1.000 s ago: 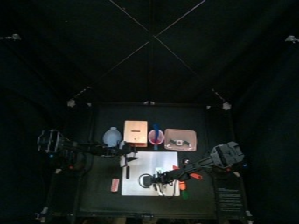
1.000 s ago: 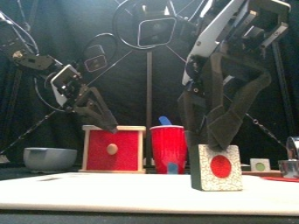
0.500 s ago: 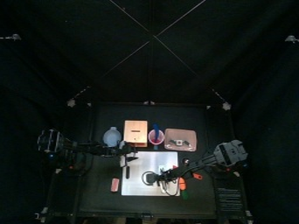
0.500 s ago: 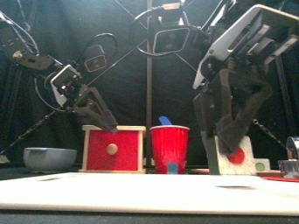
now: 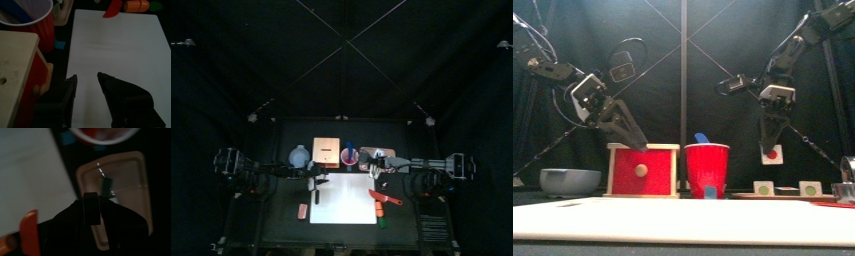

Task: Place sushi on board then cut the sushi with the knife then place the pieces on the plate
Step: Place the 4 sushi pieces on the plate

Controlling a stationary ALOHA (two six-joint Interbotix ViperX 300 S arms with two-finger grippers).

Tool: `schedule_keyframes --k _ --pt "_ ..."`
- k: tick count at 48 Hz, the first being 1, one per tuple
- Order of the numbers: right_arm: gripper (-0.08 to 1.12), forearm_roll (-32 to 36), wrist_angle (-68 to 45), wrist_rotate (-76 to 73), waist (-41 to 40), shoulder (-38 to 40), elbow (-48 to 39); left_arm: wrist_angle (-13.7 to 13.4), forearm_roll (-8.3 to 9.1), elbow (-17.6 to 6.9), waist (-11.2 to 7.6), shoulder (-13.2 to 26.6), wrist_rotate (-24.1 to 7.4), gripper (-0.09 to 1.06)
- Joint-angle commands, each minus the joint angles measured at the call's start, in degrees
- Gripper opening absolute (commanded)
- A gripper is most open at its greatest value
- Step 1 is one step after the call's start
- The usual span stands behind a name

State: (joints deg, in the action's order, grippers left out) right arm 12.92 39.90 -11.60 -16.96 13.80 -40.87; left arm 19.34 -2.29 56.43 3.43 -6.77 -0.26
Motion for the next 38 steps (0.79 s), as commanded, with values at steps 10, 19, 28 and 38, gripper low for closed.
schedule_keyframes --k 10,19,28,38 --pt "0.6 0.35 -3.43 0.7 -14.85 -4.13 0.62 0.18 0.26 -0.7 0.26 -0.88 -0.09 0.78" --pt "0.67 0.26 -7.38 0.88 -15.91 -8.17 -0.18 0.18 0.26 -0.44 0.26 -0.88 -0.09 0.78" --pt "0.8 -0.53 -7.65 0.79 -15.82 -8.17 -0.35 0.18 0.26 -0.35 0.26 -0.88 -0.09 0.78" --pt "0.83 0.18 -3.96 0.35 -15.82 -4.39 -0.09 0.18 0.26 -0.53 0.09 -0.88 -0.09 0.78"
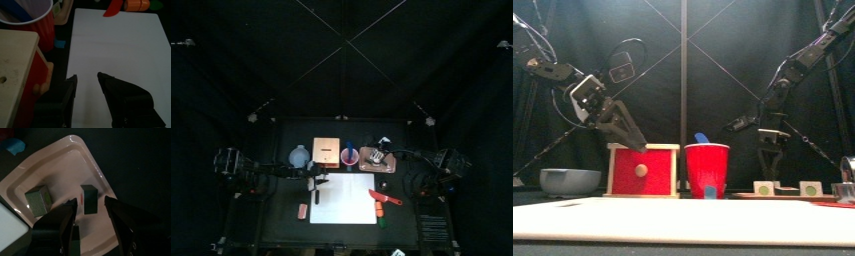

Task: Place sushi on board then cut the sushi with the knife then place the pieces on the plate
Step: Place the 4 sushi pieces on the plate

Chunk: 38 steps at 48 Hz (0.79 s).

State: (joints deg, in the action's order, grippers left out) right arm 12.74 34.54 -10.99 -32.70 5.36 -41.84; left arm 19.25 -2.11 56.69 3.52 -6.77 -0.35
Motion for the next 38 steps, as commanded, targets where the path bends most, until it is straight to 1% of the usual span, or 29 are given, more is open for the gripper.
schedule_keyframes --k 1,7,14,24,38 --pt "0.83 0.35 1.85 -0.26 0.0 4.48 0.88 0.26 0.09 -0.88 0.0 -0.88 0.0 0.78" --pt "0.83 0.35 2.29 -0.09 1.41 7.91 0.62 0.26 0.09 -0.88 -0.18 -1.14 0.0 0.78" --pt "0.83 0.35 0.0 -0.53 5.36 12.39 -0.44 0.26 0.09 -0.7 -0.18 -1.85 0.0 0.78" --pt "0.83 0.0 -7.38 -0.88 9.14 18.19 -3.16 0.26 0.09 -0.62 -0.18 -3.08 0.0 0.78" --pt "0.83 1.14 -17.84 -0.7 9.32 23.38 -8.44 0.09 0.09 -0.44 0.18 -3.16 0.09 0.78"
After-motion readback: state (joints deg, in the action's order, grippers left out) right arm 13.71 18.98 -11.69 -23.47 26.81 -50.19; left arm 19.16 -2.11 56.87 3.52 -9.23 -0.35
